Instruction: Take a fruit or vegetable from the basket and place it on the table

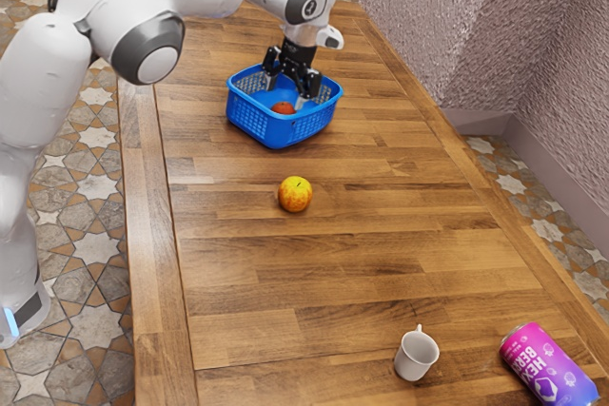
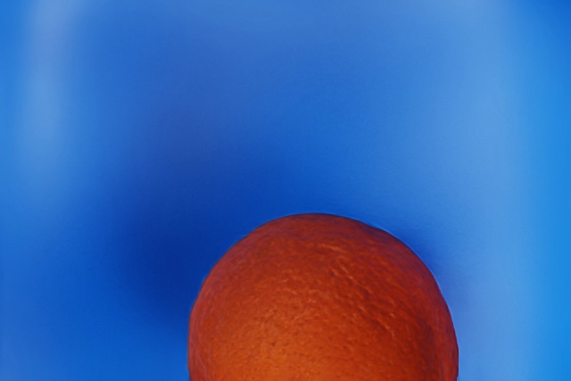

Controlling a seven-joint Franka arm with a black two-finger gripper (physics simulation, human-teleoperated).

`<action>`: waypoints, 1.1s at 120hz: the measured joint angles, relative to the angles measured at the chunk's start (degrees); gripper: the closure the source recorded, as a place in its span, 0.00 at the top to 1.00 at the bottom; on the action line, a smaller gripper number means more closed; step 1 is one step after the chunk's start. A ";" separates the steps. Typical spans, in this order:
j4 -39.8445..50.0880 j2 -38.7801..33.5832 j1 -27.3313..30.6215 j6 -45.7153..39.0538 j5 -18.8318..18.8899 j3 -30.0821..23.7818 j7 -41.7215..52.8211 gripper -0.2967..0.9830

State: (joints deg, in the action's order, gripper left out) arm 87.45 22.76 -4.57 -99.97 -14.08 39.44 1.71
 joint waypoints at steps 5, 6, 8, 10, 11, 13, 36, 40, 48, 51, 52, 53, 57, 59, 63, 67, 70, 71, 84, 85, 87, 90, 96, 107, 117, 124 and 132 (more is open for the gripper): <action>-0.04 0.39 0.13 -0.01 -0.14 -0.04 0.03 0.77; -0.05 0.50 0.18 -0.01 -0.21 -0.05 0.04 0.77; -0.08 0.73 0.27 -0.02 -0.35 -0.05 0.06 0.77; -0.10 0.93 0.34 -0.03 -0.47 -0.06 0.08 0.77; -0.10 1.00 0.36 -0.03 -0.52 -0.06 0.08 0.77; -0.14 1.18 0.39 -0.04 -0.62 -0.08 0.10 0.77; -0.18 2.17 0.62 -0.10 -1.85 -0.16 0.30 0.77; -0.17 2.48 0.73 -0.10 -2.05 -0.16 0.33 0.77; -0.20 3.17 0.82 -0.11 -2.55 -0.16 0.42 0.77; -0.21 3.50 0.84 -0.11 -2.82 -0.16 0.46 0.77; -0.22 3.61 0.84 -0.12 -2.91 -0.16 0.48 0.77; -0.22 3.71 0.84 -0.12 -3.00 -0.16 0.49 0.77; -0.23 3.98 0.85 -0.12 -3.30 -0.16 0.55 0.77; -0.23 4.08 0.85 -0.12 -3.43 -0.16 0.58 0.77; -0.24 4.24 0.86 -0.12 -3.63 -0.16 0.63 0.77; -0.24 4.34 0.86 -0.12 -3.78 -0.16 0.68 0.77; -0.24 4.44 0.88 -0.13 -3.89 -0.16 0.71 0.77; -0.24 4.49 0.89 -0.13 -3.92 -0.16 0.72 0.77; -0.31 5.19 1.45 -0.13 -4.64 -0.22 0.90 0.77; -0.31 5.24 1.47 -0.13 -4.70 -0.23 0.91 0.76; -0.31 5.31 1.50 -0.13 -4.83 -0.23 0.94 0.75; -0.32 5.38 1.52 -0.13 -5.02 -0.24 0.98 0.73; -0.35 5.45 1.55 -0.13 -5.30 -0.25 1.05 0.66; -0.36 5.49 1.55 -0.14 -5.55 -0.25 1.17 0.55; -0.40 5.43 1.55 -0.18 -5.54 -0.23 1.23 0.53; -0.47 5.30 1.44 -0.18 -5.50 -0.16 1.26 0.53; -1.25 4.60 1.21 -0.09 -5.41 0.11 1.35 0.52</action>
State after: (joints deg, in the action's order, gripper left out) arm 86.20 27.36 -3.36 -100.06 -19.49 39.56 3.06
